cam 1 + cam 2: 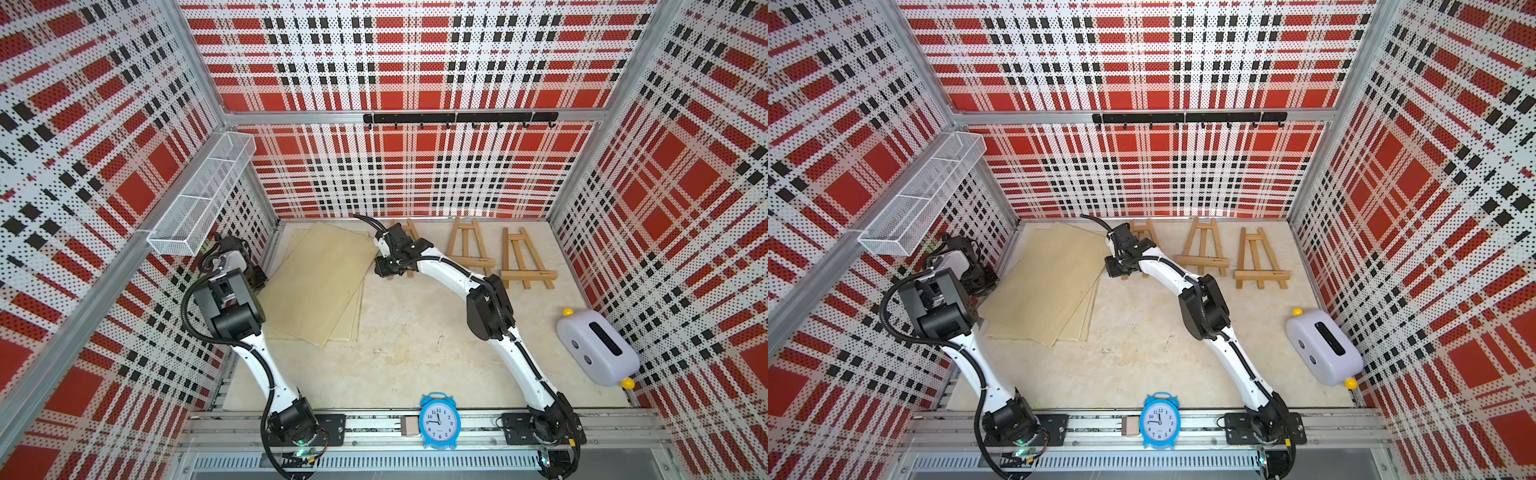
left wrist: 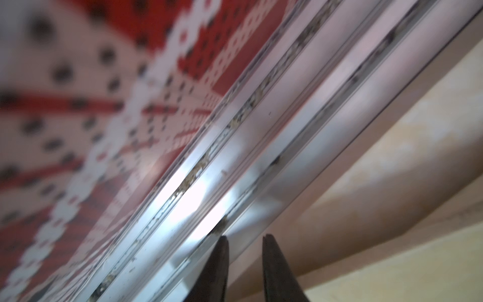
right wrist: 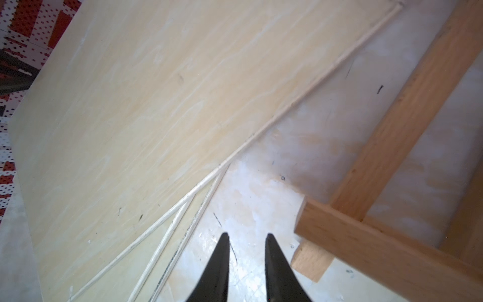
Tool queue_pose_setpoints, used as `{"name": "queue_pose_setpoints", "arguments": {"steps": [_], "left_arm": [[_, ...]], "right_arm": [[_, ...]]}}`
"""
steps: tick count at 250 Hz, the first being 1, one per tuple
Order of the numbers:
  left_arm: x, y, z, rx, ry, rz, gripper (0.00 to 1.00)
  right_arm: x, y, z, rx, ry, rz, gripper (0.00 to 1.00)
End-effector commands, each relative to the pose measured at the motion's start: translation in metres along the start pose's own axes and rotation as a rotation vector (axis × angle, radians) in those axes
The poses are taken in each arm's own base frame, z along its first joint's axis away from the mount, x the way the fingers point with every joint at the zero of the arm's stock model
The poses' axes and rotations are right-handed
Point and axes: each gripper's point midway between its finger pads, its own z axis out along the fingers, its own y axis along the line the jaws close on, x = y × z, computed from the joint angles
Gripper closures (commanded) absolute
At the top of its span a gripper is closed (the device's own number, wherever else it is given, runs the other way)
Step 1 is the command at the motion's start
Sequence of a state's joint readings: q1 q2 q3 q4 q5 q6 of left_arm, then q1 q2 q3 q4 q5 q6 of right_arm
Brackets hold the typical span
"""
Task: Disassemble the easel
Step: Adjust the drawing board.
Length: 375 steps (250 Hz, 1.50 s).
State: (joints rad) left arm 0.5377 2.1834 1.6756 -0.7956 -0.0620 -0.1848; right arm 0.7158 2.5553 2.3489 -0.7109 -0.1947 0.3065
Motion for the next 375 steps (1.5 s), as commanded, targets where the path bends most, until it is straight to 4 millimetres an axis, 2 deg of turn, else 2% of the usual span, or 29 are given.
{"name": "queue_pose_setpoints", "arguments": {"steps": [1,51,82,151,193,247,337,375], "left_arm": [[0.015,0.008,-0.012,0.016,0.033,-0.023,0.74],[0.032,0.008,-0.013,0.031,0.06,-0.03,0.74],[0.034,0.006,-0.013,0.04,0.066,-0.028,0.75],[0.012,0.0,-0.02,0.058,0.049,-0.014,0.75],[0.005,-0.006,-0.019,0.076,0.043,-0.016,0.75],[0.006,-0.007,-0.007,0.077,0.066,-0.006,0.75],[0.005,-0.006,0.006,0.073,0.086,0.015,0.75],[0.004,-0.008,0.01,0.081,0.093,0.021,0.75]], "right_arm": [[0.003,-0.004,0.015,0.013,-0.004,-0.018,0.74],[0.009,0.006,0.024,-0.007,0.006,-0.041,0.74],[0.015,0.013,0.03,-0.03,0.024,-0.044,0.74],[0.027,0.043,0.035,-0.087,0.052,-0.076,0.74],[0.043,0.058,0.037,-0.096,0.098,-0.131,0.75],[0.057,0.051,0.037,-0.054,0.138,-0.131,0.76],[0.04,0.046,-0.007,0.011,0.016,-0.146,0.76],[0.05,0.036,0.0,0.06,0.073,-0.153,0.76]]}}
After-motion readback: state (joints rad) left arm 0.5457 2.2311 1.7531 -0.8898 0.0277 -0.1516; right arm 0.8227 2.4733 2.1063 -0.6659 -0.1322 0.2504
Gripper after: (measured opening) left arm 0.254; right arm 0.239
